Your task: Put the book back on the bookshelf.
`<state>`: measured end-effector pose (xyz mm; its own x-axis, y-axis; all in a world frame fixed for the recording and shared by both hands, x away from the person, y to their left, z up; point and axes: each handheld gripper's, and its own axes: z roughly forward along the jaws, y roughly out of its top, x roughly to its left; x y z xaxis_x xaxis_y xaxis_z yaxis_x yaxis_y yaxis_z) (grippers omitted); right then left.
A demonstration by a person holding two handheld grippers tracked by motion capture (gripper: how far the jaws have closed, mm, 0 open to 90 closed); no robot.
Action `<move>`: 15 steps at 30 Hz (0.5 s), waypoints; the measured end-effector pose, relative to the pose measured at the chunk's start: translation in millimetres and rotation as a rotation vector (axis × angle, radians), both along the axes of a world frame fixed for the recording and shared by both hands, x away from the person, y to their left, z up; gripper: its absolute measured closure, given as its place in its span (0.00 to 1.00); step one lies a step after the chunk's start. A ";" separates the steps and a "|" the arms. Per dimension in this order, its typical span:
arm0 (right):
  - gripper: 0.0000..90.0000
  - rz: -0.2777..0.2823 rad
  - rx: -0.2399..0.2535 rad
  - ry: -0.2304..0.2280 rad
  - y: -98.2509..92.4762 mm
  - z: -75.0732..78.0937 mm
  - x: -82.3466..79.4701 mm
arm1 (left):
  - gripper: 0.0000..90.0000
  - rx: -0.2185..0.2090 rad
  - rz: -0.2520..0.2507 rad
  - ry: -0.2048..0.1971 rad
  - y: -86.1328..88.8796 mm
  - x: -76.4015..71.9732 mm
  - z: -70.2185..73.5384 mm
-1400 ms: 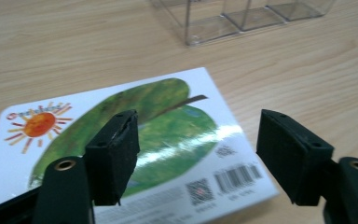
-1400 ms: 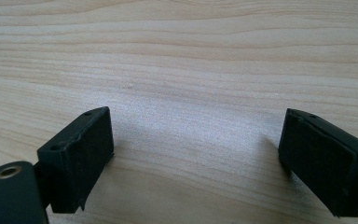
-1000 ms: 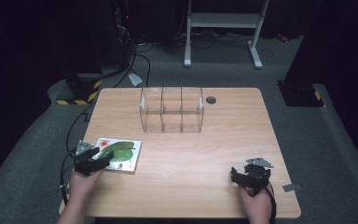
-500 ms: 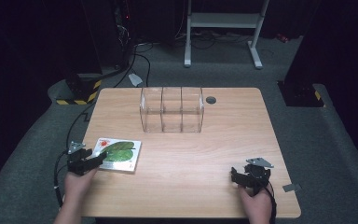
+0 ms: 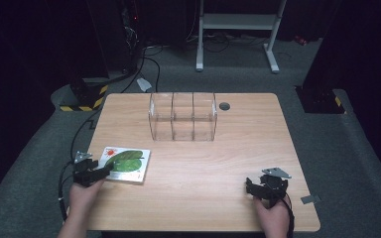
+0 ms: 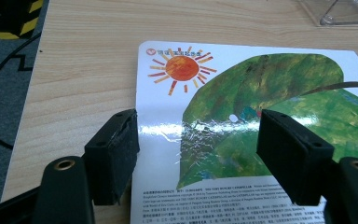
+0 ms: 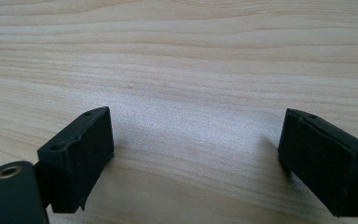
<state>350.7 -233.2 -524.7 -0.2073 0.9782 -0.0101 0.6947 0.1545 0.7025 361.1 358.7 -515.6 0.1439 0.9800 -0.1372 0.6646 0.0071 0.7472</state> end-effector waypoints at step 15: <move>0.11 0.000 -0.002 0.003 0.1 0.2 -0.3 | 0.37 0.008 -0.011 -0.012 -2.1 -0.7 -0.9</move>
<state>350.4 -233.1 -524.5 -0.2077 0.9781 -0.0113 0.6966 0.1560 0.7003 360.4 356.5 -516.5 0.1567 0.9794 -0.1274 0.6556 -0.0067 0.7551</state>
